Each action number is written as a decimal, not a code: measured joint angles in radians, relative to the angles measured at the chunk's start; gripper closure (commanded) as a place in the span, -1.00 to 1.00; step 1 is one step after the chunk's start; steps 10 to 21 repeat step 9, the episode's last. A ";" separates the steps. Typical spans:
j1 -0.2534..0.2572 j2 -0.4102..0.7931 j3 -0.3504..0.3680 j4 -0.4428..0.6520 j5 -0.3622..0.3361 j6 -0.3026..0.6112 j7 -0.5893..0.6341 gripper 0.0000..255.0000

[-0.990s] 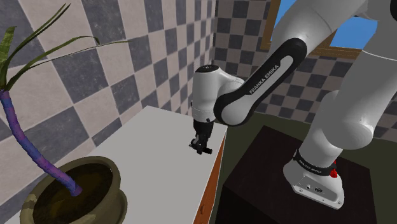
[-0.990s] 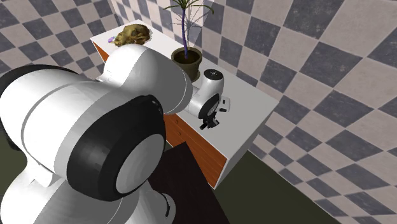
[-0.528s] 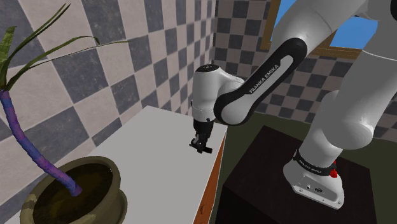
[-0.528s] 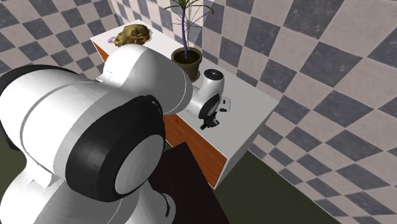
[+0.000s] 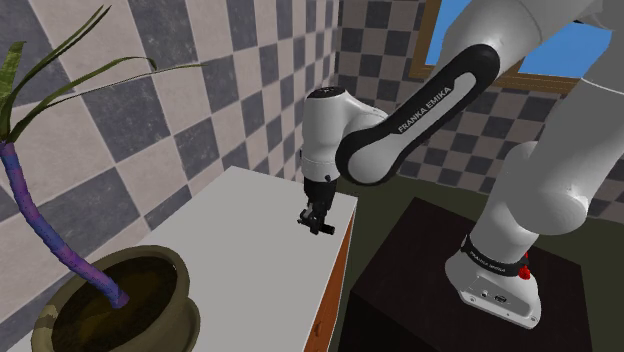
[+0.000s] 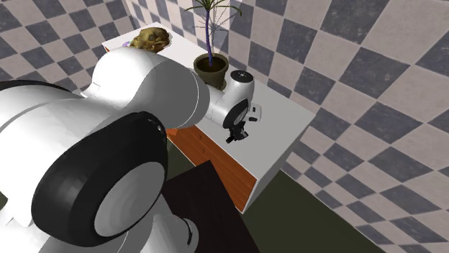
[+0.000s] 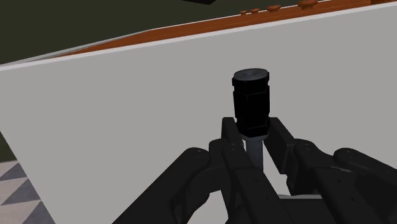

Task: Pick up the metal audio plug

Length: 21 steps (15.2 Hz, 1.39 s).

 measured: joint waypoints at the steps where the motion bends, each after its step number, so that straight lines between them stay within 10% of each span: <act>1: 0.001 -0.013 -0.001 0.005 0.005 -0.017 -0.003 1.00; 21: 0.007 -0.095 -0.015 0.046 0.031 -0.138 -0.023 1.00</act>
